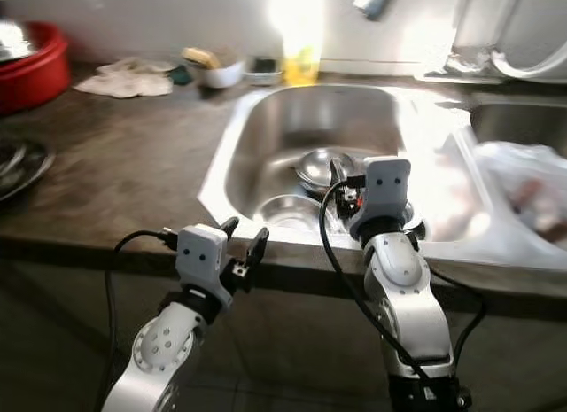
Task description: Kitchen organization
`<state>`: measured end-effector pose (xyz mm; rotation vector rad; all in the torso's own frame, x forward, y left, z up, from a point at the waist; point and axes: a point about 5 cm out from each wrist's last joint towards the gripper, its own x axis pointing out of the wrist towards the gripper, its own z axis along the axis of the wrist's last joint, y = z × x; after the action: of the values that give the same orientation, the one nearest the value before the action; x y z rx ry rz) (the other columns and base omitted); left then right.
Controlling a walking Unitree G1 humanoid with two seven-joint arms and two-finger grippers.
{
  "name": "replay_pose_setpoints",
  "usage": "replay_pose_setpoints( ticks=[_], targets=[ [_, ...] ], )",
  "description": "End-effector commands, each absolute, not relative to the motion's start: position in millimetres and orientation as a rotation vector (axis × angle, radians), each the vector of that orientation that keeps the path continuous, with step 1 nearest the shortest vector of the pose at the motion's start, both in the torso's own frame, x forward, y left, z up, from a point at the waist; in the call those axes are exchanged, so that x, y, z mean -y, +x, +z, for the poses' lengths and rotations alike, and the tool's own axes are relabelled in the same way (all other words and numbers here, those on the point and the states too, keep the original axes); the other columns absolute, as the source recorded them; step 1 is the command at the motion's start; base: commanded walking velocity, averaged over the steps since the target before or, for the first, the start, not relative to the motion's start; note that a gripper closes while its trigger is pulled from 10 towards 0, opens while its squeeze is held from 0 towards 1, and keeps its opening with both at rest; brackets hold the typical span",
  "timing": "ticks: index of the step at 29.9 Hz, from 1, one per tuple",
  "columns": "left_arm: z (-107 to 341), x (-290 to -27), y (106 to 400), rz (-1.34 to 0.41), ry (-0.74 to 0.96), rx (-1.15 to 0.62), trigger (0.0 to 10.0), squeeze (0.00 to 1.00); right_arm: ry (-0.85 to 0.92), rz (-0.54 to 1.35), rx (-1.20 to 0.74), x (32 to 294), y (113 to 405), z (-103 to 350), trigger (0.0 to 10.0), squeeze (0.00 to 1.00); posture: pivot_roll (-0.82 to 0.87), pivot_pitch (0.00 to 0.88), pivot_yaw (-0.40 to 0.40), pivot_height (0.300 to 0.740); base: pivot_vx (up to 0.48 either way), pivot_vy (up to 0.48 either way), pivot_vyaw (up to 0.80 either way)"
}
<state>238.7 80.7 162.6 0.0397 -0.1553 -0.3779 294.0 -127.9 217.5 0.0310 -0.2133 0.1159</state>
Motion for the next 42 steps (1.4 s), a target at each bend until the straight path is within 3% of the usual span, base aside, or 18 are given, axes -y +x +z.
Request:
replay_pose_setpoints(
  ticks=[1, 8, 14, 26, 42],
  targets=[
    [160.9, -81.4, 237.5, -0.374, 0.042, 0.152, 10.0, 0.00, 0.031, 0.119, 0.215, 127.0, 290.7, 218.6, 10.0, 0.00, 0.10, 0.093, -0.028, 0.740, 0.000, 0.000, 0.80],
    [159.8, -84.6, 236.8, -0.363, 0.041, 0.145, 10.0, 0.00, 0.031, 0.121, 0.196, 125.9, 288.7, 214.2, 10.0, 0.00, 0.10, 0.088, -0.029, 0.740, 0.000, 0.000, 0.80],
    [159.2, -81.6, 237.1, -0.374, 0.035, 0.145, 10.0, 0.00, 0.030, 0.123, 0.204, 123.8, 290.0, 216.6, 10.0, 0.00, 0.10, 0.082, -0.032, 0.740, 0.000, 0.479, 0.80],
    [157.7, -83.4, 236.7, -0.368, 0.047, 0.141, 10.0, 0.00, 0.022, 0.149, 0.194, 120.0, 291.8, 216.6, 10.0, 0.00, 0.10, 0.084, -0.031, 0.740, 0.000, 0.000, 0.80],
    [156.6, -85.0, 239.5, -0.355, 0.079, 0.139, 10.0, 0.00, -0.038, 0.227, 0.247, 105.9, 291.6, 224.0, 10.0, 0.00, 0.09, 0.087, -0.028, 0.740, 0.068, 0.000, 0.13]
  ],
)
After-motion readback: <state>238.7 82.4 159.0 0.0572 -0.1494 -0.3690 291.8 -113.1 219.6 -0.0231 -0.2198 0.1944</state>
